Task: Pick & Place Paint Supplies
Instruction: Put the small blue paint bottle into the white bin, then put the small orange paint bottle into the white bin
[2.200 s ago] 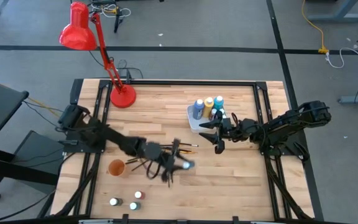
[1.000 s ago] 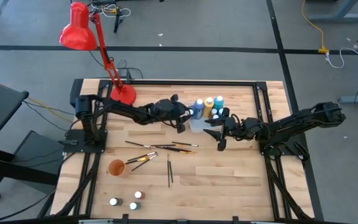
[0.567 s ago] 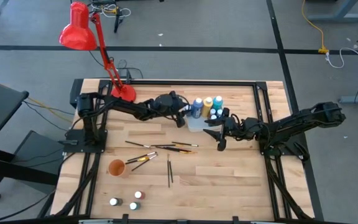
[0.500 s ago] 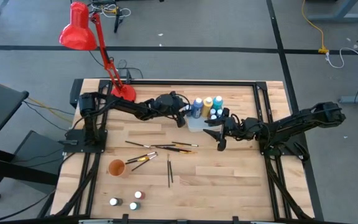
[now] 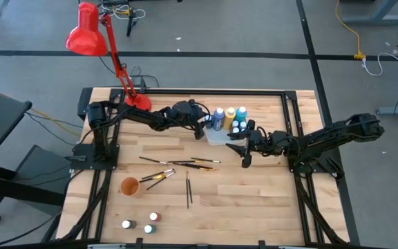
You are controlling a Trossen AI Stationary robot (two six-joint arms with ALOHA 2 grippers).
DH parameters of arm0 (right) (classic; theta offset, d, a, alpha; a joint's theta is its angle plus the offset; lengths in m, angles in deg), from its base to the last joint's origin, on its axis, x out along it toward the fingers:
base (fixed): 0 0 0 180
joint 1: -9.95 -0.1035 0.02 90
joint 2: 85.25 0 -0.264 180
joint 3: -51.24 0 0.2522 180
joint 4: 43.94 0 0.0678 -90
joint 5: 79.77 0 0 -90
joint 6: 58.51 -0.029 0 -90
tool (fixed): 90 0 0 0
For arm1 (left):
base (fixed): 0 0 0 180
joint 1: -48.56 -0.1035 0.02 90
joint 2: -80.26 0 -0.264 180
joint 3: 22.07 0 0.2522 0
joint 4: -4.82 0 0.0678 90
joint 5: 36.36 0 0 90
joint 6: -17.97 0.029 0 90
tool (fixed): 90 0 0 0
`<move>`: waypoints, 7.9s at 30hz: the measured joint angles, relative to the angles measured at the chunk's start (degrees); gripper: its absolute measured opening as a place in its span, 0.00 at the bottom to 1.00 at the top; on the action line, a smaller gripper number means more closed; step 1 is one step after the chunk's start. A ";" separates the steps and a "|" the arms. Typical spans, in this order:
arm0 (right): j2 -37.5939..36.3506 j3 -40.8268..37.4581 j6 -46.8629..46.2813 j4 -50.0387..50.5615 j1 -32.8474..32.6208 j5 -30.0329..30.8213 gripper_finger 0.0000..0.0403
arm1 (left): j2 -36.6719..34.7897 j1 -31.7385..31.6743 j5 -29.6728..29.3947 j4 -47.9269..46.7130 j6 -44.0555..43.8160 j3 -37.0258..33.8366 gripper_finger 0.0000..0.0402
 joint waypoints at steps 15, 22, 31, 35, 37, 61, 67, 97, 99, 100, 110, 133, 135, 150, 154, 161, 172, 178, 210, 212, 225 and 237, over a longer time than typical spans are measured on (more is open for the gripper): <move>0.00 0.00 -0.04 0.00 0.00 0.00 0.49 | 0.17 0.04 -0.82 8.36 0.84 -0.13 0.59; 0.00 0.00 -0.57 0.48 0.00 -0.07 0.49 | 0.17 0.46 -1.93 10.59 0.34 -0.13 0.58; 0.00 0.00 -3.79 3.80 -0.01 -0.12 0.49 | -1.23 3.61 -5.73 6.48 5.94 -0.11 0.34; 0.00 0.00 -5.24 4.42 0.00 -1.58 0.49 | -2.61 5.19 -9.77 2.76 6.23 -0.11 0.17; 0.02 0.00 -5.29 4.43 0.00 -3.00 0.49 | -3.46 6.06 -11.96 1.76 6.72 -0.11 0.09; 0.01 0.00 -6.10 4.39 -0.02 -4.46 0.49 | -3.98 5.27 -14.60 -4.81 2.37 0.02 0.01; 0.01 0.00 -5.36 4.39 -0.02 -4.44 0.49 | -3.96 3.31 -8.77 -5.15 -1.58 0.00 0.02; 0.00 0.02 0.57 1.23 0.01 0.15 0.49 | -3.78 1.12 -2.88 -6.23 -1.80 -0.07 0.02; 0.02 0.02 1.28 1.21 0.02 0.13 0.49 | -3.78 0.79 -2.11 -6.56 -2.20 -0.04 0.02; 0.02 0.02 1.42 1.22 0.00 0.13 0.49 | -3.78 0.62 -1.46 -6.71 -2.28 -0.02 0.01; 0.01 0.02 2.45 0.98 0.02 0.13 0.49 | -3.74 0.44 0.02 -6.67 -1.52 -0.05 0.03; 0.02 0.02 -1.27 2.96 -0.02 -1.57 0.49 | -33.69 10.67 0.19 -27.81 -2.45 -0.11 0.29; 0.02 0.02 -1.29 3.04 -0.02 -1.55 0.49 | -38.81 12.82 1.89 -32.84 -2.51 -0.13 0.31; 0.02 0.02 -1.92 3.13 -0.02 -1.57 0.49 | -49.44 39.06 8.43 -31.64 -10.13 -12.98 0.36; 0.02 0.02 -1.90 3.25 -0.02 -1.59 0.49 | -46.88 44.71 12.29 -26.98 -9.51 -16.49 0.36; 0.02 0.02 -1.94 2.87 -0.02 -1.60 0.49 | -43.03 49.13 21.70 -25.97 -6.31 -17.62 0.36; 0.02 0.02 -7.65 -4.26 0.00 -7.35 0.49 | -43.02 50.93 11.68 -26.11 -17.48 -16.69 0.36; 0.02 1.18 -9.25 -6.58 -0.98 -10.06 0.49 | -43.03 54.61 4.93 -28.49 -12.45 -12.58 0.36; 0.02 2.95 6.10 -3.28 -1.38 -10.49 0.49 | -12.90 57.14 1.20 -80.82 -69.51 23.02 0.55; 0.02 2.97 7.82 -3.28 -1.38 -10.49 0.49 | -12.90 57.58 1.37 -81.01 -71.22 23.02 0.55; 0.02 2.91 11.64 -2.90 -1.38 -10.47 0.49 | -10.54 61.86 -0.63 -82.71 -70.51 23.01 0.55; 0.00 2.93 7.89 -0.35 -1.40 -10.54 0.49 | -8.26 63.19 -0.12 -84.96 -64.72 22.93 0.55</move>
